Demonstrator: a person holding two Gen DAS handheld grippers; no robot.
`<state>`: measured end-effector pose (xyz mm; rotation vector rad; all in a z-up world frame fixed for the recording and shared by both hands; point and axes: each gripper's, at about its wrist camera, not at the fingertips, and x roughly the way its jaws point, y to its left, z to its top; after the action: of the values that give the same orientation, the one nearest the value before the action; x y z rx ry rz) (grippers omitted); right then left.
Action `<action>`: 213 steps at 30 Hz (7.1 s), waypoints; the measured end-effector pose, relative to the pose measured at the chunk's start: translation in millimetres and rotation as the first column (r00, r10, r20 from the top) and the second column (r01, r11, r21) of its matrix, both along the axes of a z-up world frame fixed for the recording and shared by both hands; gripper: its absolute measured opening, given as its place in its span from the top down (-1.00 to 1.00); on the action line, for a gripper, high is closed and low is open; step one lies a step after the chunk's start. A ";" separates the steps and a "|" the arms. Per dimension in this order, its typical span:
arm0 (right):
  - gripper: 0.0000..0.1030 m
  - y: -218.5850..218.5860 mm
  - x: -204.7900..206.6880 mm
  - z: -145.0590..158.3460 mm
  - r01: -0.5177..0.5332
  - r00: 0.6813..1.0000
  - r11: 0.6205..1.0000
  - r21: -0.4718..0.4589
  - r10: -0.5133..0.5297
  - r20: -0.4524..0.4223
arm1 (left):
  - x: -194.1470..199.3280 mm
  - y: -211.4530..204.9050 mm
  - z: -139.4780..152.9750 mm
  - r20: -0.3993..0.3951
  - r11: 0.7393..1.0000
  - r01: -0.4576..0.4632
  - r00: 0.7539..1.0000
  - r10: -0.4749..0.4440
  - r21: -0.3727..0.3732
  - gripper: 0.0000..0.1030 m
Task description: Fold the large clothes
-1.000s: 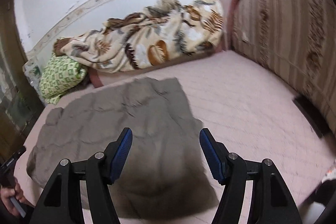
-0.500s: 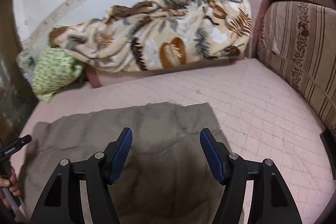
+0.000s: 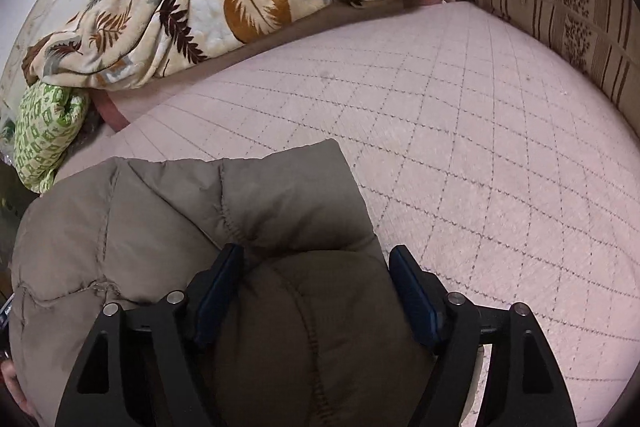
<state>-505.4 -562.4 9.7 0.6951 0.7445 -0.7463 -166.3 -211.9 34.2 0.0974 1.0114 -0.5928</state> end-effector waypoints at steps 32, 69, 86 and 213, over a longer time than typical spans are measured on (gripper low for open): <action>-0.66 210.3 7.0 36.2 -0.360 0.933 0.880 -0.311 0.341 -0.114 | -202.3 9.8 21.2 0.316 0.980 0.196 0.928 -0.199 0.041 -0.94; -0.70 210.0 -88.5 26.7 -0.190 0.981 0.947 -0.258 0.191 -0.021 | -246.7 61.9 26.0 0.342 0.980 0.195 0.920 -0.193 0.029 -0.94; -0.75 225.1 -122.9 47.9 -0.152 0.982 0.935 -0.320 0.180 0.060 | -237.3 118.0 46.9 0.374 0.992 0.097 0.925 -0.061 -0.078 -0.95; -1.00 394.9 -151.3 112.0 -0.210 0.951 0.820 -0.532 0.298 0.085 | -337.6 138.4 67.2 0.448 0.996 0.039 0.891 -0.073 0.085 -0.96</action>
<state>-656.7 -167.5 121.6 0.1528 0.4383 -0.5945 -504.0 -73.5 101.4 0.3168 0.5774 -0.5517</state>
